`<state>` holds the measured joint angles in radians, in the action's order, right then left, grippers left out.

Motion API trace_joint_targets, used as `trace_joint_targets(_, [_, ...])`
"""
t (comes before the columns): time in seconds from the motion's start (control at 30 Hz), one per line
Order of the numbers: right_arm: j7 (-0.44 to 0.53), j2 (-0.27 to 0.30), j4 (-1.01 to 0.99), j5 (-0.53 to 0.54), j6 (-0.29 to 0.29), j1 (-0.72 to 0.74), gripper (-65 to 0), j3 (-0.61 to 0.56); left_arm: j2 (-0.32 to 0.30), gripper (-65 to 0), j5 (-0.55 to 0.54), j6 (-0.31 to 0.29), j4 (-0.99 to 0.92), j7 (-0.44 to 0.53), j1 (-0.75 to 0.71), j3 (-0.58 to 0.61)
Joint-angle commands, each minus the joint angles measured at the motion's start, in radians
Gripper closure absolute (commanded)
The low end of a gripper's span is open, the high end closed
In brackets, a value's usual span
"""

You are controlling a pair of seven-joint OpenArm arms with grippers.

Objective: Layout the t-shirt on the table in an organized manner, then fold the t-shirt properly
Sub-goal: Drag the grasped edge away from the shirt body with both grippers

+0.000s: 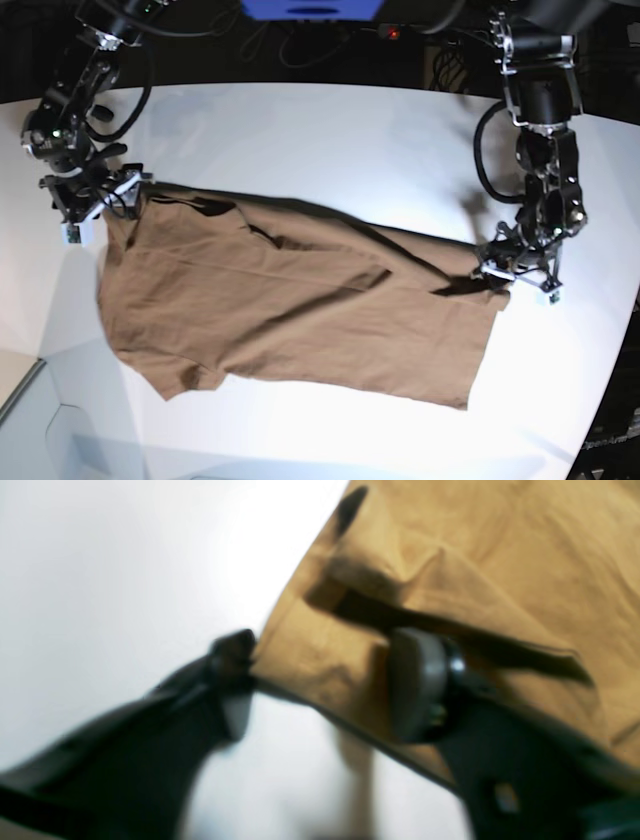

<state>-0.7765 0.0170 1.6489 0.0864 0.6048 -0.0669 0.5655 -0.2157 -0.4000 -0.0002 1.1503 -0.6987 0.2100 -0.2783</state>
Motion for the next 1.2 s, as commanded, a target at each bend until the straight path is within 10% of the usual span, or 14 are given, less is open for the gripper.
trace_joint_targets(0.0, [0.021,0.011,0.015,0.014,0.005,0.009,-41.9,0.001,-0.009,-27.7,-0.004,0.001,0.012,0.012,0.016,-0.003])
trace_joint_targets(0.23, [0.018,0.011,0.015,0.014,0.005,0.009,-42.3,0.001,-0.011,0.0,-0.004,0.001,0.015,0.011,0.015,-0.005])
trace_joint_targets(0.63, [0.024,0.041,-0.054,0.014,0.005,0.009,-41.0,0.003,-0.011,-0.2,-0.012,0.001,0.026,0.003,-0.004,-0.005])
trace_joint_targets(1.03, [0.024,0.061,-0.082,0.014,0.005,0.009,0.0,0.047,-0.011,-0.2,-0.006,0.001,0.178,0.003,-0.139,-0.006])
trace_joint_targets(1.17, [0.022,0.061,-0.082,0.014,0.008,0.000,0.0,0.098,-0.011,-0.2,-0.006,0.001,0.257,0.003,-0.208,-0.006])
